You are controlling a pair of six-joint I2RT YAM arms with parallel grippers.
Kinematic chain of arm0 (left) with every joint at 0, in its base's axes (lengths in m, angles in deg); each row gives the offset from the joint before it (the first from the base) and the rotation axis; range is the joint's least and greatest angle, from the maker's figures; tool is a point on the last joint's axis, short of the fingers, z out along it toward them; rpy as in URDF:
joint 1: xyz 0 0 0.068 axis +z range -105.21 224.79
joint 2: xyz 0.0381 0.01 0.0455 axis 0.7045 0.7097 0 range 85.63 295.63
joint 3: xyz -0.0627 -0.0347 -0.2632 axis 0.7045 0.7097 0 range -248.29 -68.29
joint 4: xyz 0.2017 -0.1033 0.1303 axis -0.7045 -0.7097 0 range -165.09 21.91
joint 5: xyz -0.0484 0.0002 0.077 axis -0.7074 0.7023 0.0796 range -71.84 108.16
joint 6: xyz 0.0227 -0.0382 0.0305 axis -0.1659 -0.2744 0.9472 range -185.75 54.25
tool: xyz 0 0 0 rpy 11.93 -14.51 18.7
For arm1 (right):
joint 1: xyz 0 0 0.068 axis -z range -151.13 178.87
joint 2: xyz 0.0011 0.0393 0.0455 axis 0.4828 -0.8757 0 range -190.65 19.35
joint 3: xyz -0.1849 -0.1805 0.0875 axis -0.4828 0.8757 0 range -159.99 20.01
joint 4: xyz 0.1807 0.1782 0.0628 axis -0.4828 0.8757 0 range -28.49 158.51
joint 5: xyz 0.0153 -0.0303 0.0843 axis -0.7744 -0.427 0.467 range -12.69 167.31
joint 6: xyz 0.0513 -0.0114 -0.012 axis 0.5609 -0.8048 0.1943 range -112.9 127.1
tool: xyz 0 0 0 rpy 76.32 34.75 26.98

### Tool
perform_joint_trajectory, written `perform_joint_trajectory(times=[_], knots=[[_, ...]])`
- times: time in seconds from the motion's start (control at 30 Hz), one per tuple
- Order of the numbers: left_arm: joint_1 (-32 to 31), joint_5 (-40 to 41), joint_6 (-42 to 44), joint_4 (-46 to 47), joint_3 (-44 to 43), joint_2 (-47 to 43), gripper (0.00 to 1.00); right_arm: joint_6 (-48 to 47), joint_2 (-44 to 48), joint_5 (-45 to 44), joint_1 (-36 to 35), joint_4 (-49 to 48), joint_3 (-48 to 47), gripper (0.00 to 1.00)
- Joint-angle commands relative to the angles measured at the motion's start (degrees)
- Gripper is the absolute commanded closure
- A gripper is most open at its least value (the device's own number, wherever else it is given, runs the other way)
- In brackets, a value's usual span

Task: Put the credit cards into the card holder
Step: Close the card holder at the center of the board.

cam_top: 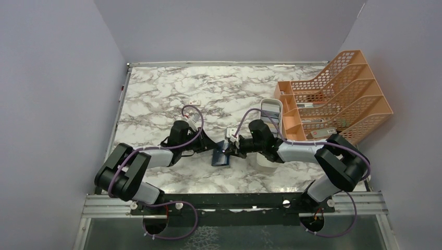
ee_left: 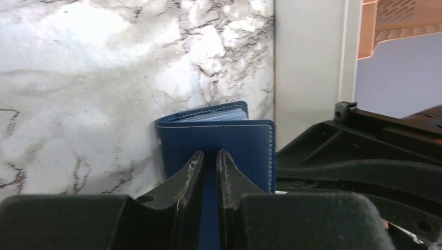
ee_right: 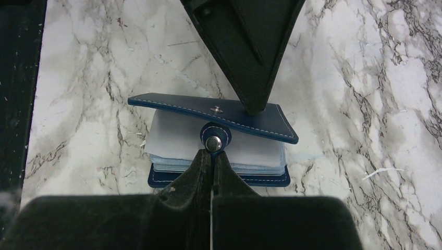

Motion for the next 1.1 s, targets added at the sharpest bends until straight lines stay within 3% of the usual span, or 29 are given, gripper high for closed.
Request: perform_joint_trajectory(times=[0.0,0.4,0.73,1.07], knots=[[-0.2,2.5,3.5,-1.6,-1.2,3.0,0.82,-1.1,0.0,0.9,-0.2,-3.6,0.9,0.99],[-0.2,4.5,3.9,-4.0,-2.0,5.2,0.8,-2.9,1.0,3.4,-0.2,-10.3,3.1,0.99],[-0.2,8.5,4.3,-13.0,-3.8,-2.7,0.76,-3.4,-0.1,3.3,-0.2,-13.2,3.1,0.99],[-1.8,7.3,2.1,-16.8,-6.7,-8.4,0.73,-2.5,-2.0,4.2,-0.2,-16.6,2.6,0.99]])
